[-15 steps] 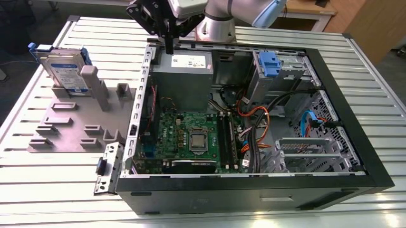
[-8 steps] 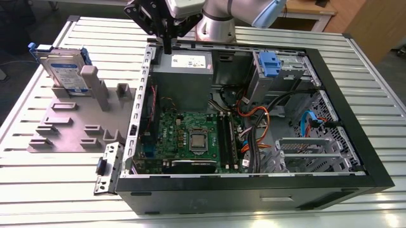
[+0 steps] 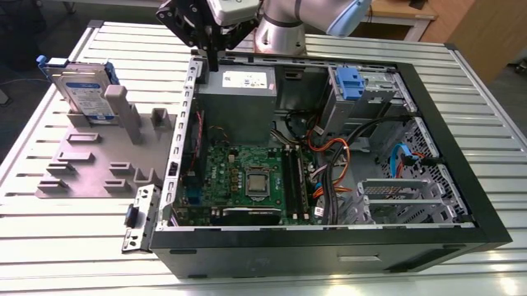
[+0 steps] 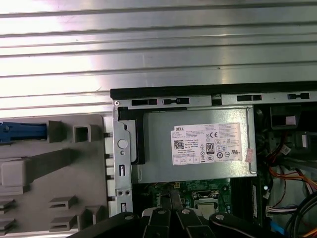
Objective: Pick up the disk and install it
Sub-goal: 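Reach for the disk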
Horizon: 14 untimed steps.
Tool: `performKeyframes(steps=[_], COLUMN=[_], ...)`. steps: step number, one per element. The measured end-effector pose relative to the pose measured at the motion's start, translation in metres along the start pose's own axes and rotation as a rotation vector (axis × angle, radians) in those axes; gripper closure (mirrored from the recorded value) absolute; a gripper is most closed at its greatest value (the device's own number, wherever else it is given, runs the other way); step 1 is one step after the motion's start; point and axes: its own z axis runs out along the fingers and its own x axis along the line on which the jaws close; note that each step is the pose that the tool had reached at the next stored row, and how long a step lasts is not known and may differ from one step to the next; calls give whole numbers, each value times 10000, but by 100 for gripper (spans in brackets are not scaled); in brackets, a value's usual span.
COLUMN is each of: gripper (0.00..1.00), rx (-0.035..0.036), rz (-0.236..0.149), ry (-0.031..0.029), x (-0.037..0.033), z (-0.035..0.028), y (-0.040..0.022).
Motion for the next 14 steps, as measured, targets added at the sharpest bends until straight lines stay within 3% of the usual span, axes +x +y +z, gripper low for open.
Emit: performKeyframes(steps=[5,14], gripper=[89,89], rx=[0,0], rz=[0,0], ry=[0,0], x=[42,57], z=[22,34], y=[-4,-6])
